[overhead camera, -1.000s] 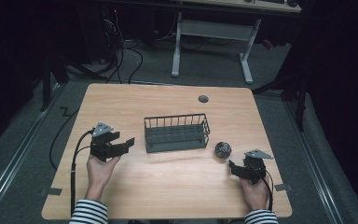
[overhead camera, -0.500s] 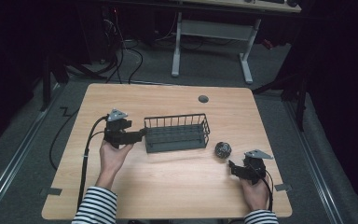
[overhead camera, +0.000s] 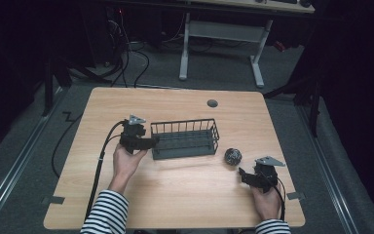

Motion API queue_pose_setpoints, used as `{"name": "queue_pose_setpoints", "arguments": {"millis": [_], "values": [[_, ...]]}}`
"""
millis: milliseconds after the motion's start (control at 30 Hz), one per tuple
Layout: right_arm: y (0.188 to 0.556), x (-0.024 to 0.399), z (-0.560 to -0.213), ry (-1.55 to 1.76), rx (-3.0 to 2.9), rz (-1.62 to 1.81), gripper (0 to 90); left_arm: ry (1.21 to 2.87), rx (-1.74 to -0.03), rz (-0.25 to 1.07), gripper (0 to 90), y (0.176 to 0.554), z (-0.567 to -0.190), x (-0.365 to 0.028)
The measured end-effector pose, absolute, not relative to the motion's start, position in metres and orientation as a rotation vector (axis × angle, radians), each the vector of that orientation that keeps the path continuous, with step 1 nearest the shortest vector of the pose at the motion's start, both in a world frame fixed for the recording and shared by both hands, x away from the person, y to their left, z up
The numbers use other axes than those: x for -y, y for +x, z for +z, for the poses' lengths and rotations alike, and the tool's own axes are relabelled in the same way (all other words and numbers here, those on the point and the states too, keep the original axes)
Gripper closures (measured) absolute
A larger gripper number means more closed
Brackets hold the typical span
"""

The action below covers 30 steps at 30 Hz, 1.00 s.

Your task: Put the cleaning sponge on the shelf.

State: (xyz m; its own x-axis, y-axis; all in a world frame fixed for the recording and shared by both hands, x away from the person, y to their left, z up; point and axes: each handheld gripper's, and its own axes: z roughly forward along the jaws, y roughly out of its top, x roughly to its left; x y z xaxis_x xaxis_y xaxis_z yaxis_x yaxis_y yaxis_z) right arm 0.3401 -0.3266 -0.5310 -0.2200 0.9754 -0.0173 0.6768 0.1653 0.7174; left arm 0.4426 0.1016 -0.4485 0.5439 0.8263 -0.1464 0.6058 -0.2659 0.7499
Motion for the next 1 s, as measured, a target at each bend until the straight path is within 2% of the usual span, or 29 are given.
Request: {"name": "queue_pose_setpoints", "arguments": {"millis": [433, 1000], "values": [[0.340, 0.327, -0.531, 1.559, -1.966, 0.816, 23.7, 2.023, -1.129, 0.329, 53.7, 0.437, -0.450, -0.103], [0.340, 0.326, -0.531, 1.560, -1.965, 0.816, 23.7, 2.011, -1.093, 0.322, 58.1, 0.413, -0.448, -0.111]]}}
